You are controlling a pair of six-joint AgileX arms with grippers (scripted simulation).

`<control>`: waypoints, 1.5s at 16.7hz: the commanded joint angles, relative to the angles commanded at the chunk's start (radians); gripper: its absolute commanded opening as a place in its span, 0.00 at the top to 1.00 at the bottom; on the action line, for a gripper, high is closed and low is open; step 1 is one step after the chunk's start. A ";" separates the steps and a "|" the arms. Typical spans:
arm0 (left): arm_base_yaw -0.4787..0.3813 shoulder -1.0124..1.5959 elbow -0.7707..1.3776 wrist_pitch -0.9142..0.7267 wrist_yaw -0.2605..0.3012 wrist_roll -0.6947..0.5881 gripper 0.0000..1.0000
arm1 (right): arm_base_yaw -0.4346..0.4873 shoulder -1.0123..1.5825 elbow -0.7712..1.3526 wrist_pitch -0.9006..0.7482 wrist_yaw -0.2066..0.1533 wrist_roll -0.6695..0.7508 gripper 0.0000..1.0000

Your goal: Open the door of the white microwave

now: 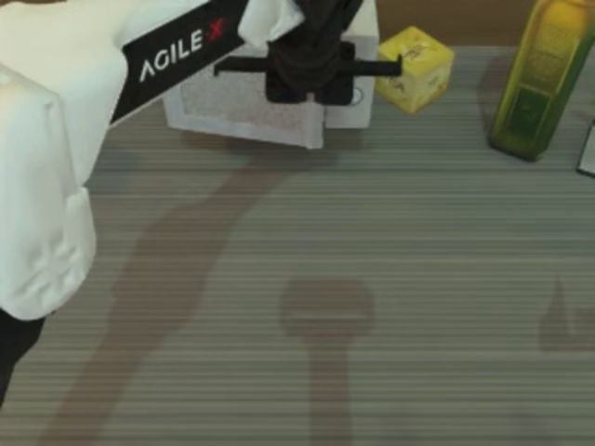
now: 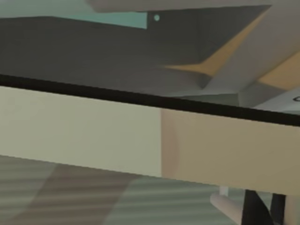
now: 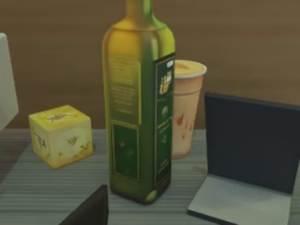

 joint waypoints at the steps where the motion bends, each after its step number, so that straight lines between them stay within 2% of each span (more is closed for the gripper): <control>1: 0.000 0.000 0.000 0.000 0.000 0.000 1.00 | 0.000 0.000 0.000 0.000 0.000 0.000 0.00; 18: -0.007 0.001 -0.004 0.003 0.007 -0.001 1.00 | 0.000 0.000 0.000 0.000 0.000 0.000 0.00; 25: 0.010 -0.106 -0.180 0.095 0.048 0.096 1.00 | 0.000 0.000 0.000 0.000 0.000 0.000 0.00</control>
